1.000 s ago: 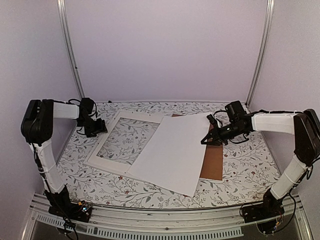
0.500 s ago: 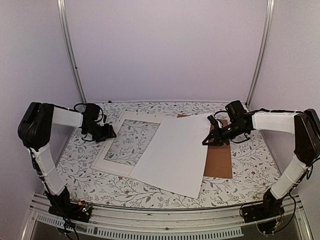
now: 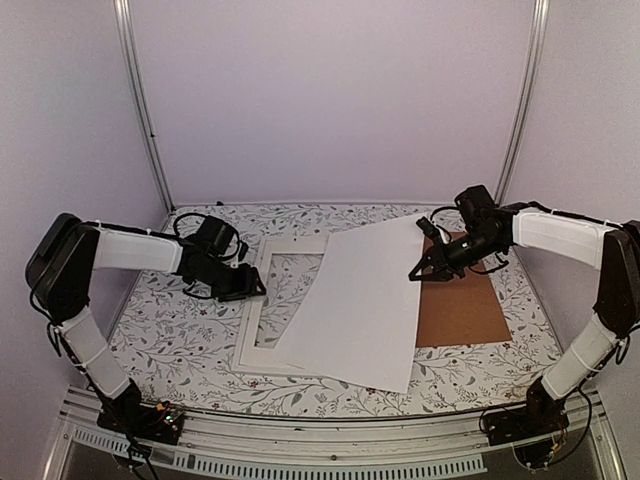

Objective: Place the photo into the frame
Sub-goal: Move the frame body to the center of the board.

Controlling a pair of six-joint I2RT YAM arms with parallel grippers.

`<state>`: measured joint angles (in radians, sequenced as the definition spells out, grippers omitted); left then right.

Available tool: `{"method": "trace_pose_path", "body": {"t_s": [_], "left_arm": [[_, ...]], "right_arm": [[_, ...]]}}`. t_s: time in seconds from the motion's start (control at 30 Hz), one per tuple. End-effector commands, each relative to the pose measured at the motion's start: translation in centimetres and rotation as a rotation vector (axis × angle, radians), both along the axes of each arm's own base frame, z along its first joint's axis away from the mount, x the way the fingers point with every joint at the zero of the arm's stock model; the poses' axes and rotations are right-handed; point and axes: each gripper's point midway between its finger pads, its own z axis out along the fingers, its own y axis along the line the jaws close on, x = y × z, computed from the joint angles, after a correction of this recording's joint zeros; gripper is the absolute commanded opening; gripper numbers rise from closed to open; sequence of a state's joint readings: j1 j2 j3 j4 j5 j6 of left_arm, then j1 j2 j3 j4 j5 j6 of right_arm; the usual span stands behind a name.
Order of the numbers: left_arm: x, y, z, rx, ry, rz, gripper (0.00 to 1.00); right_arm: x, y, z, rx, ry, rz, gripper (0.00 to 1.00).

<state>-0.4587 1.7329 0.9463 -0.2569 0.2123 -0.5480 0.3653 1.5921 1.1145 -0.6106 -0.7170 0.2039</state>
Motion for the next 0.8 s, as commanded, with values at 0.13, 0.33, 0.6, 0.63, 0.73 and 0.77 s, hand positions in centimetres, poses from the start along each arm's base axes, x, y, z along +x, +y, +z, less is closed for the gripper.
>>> {"method": "trace_pose_path", "body": {"t_s": [0.13,0.33,0.6,0.63,0.73,0.77], "left_arm": [[2.1,3.0,4.7,0.111,-0.138,0.096,0.67],[4.0,5.5,7.3,0.115,-0.197,0.156,0.69],[5.6,11.4,9.6,0.115,-0.247,0.277,0.70],[5.6,12.1,9.7,0.112,-0.250,0.289,0.70],[5.8,13.5,9.8,0.104,-0.254,0.311,0.74],[5.8,13.9,9.8,0.104,-0.253,0.318,0.75]], "right_arm": [[0.7,1.8,7.0,0.138,-0.094,0.086,0.00],[0.1,5.6,10.8,0.238,-0.107,0.185,0.00],[-2.2,12.1,15.8,0.379,-0.093,0.356,0.00],[-2.7,12.8,16.5,0.400,-0.097,0.380,0.00],[-4.0,14.7,18.5,0.472,-0.092,0.448,0.00],[-4.6,15.2,19.3,0.507,-0.098,0.479,0.00]]}}
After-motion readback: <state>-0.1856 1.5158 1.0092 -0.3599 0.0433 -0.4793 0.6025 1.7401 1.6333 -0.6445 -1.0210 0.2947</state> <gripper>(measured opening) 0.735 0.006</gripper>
